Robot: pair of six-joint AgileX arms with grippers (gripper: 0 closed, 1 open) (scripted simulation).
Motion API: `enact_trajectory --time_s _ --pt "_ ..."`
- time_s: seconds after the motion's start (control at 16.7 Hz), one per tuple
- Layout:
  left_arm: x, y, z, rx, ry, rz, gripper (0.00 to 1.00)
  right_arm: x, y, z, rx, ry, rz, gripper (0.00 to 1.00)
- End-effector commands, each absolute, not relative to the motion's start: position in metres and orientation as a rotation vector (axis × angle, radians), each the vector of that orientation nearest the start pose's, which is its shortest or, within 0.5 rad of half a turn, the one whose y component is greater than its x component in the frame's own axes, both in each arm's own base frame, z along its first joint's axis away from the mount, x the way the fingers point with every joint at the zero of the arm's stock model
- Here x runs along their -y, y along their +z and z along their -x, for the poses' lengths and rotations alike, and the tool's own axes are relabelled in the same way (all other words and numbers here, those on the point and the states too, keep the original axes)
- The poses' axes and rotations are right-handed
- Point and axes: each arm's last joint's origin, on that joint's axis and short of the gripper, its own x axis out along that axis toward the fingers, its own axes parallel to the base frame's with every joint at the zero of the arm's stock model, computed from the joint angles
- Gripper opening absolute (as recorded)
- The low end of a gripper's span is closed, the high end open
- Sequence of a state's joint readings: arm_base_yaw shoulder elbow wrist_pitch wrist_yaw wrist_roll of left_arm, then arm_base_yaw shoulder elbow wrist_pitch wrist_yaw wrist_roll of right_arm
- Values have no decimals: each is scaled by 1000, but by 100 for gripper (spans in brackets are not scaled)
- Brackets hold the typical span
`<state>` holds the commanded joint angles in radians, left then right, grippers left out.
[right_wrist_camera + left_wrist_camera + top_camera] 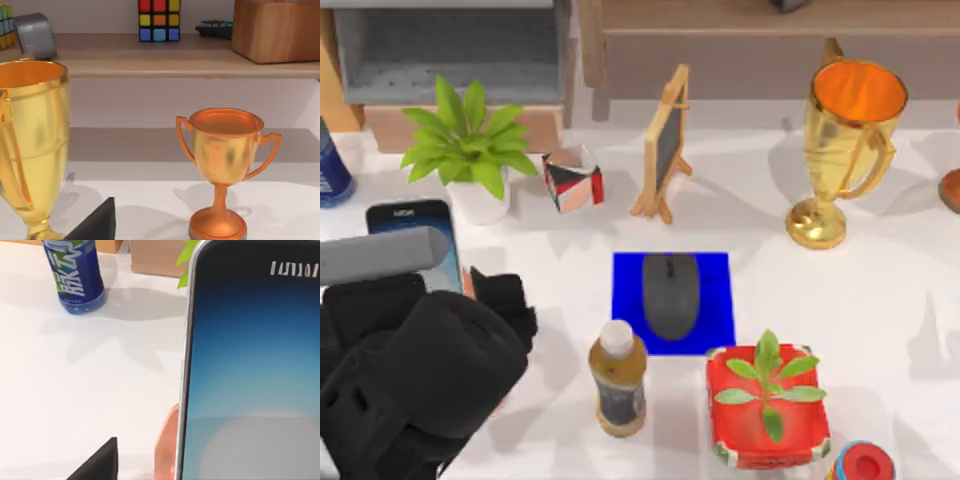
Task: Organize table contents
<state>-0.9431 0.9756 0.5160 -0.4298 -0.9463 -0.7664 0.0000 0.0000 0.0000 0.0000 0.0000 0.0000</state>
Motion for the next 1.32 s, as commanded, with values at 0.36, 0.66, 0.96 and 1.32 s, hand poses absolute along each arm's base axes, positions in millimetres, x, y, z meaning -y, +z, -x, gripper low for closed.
enact_trajectory --time_s 0.36,0.66,0.96,1.32 --pt "128 197 -108 -469 193 31 100 1 160 -106 0 0 0 100" --pt "128 196 -108 -470 196 29 100 1 160 -106 0 0 0 100" --pt "113 206 -110 -470 89 143 100 1 160 -106 0 0 0 100" --pt "77 204 -110 -375 -91 224 100 1 160 -106 0 0 0 100"
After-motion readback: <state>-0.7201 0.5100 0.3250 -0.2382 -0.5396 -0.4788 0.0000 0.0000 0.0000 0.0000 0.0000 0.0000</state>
